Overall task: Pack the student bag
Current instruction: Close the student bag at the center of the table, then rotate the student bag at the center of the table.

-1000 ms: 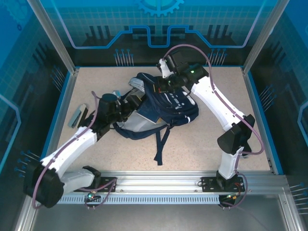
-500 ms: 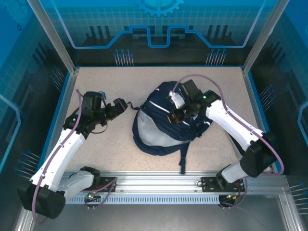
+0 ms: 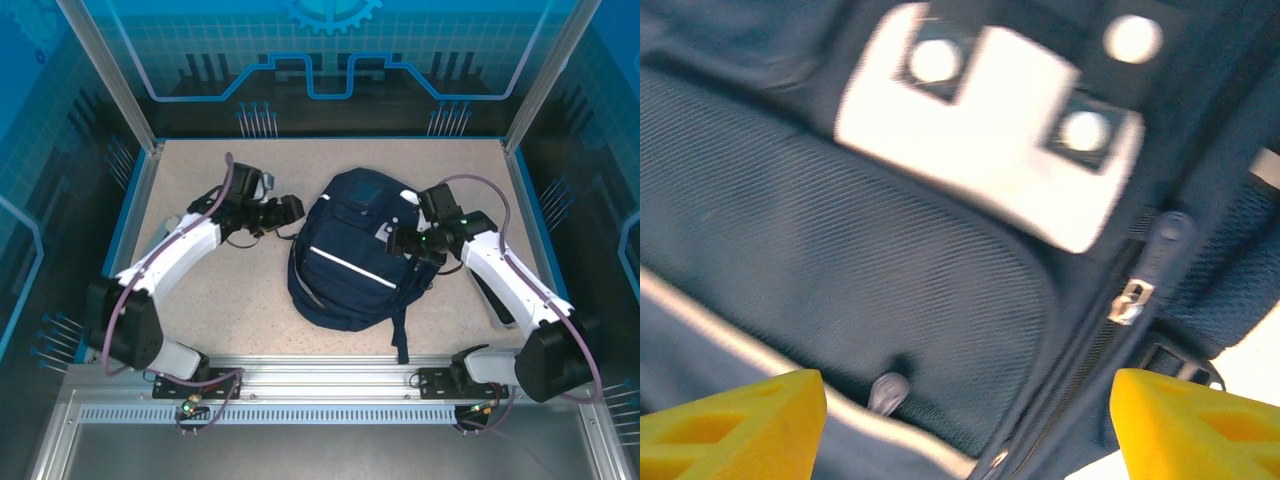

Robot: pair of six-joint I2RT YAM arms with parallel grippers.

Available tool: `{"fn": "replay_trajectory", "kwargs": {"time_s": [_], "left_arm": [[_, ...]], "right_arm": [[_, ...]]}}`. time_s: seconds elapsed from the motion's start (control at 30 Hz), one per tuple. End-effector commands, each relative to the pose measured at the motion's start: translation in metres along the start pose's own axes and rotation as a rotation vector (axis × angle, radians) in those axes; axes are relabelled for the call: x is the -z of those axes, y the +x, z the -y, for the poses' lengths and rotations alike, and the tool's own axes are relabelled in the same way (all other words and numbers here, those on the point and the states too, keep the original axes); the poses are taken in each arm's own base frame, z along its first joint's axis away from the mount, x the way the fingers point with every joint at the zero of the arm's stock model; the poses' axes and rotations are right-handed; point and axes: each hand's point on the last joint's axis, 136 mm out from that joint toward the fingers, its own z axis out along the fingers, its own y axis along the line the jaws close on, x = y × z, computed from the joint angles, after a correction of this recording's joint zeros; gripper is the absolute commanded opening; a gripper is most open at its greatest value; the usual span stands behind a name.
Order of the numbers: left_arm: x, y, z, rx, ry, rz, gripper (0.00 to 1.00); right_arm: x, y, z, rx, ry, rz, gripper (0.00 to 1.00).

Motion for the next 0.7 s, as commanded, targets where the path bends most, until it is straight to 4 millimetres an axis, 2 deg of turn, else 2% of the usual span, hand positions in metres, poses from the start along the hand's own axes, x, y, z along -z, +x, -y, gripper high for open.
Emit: {"fn": "replay_trajectory", "kwargs": {"time_s": [0.0, 0.17, 0.33, 0.47, 0.67], "left_arm": [[-0.023, -0.002, 0.031, -0.07, 0.072, -0.038, 0.76], [-0.069, 0.013, 0.032, -0.047, 0.053, -0.154, 0.69], [-0.095, 0.034, 0.027, -0.02, 0.037, -0.245, 0.55], [-0.102, 0.05, 0.018, 0.007, 0.033, -0.284, 0.48], [-0.092, 0.071, 0.002, 0.031, 0.029, -0.299, 0.46]], "right_arm": [[-0.018, -0.006, 0.011, -0.163, 0.008, -0.005, 0.75], [-0.042, -0.006, 0.018, -0.228, -0.007, -0.041, 0.76], [-0.068, -0.01, 0.014, -0.237, -0.055, -0.087, 0.76], [-0.085, -0.024, -0.005, -0.163, -0.143, -0.113, 0.74], [-0.103, -0.06, -0.057, 0.005, -0.298, -0.127, 0.71]]}}
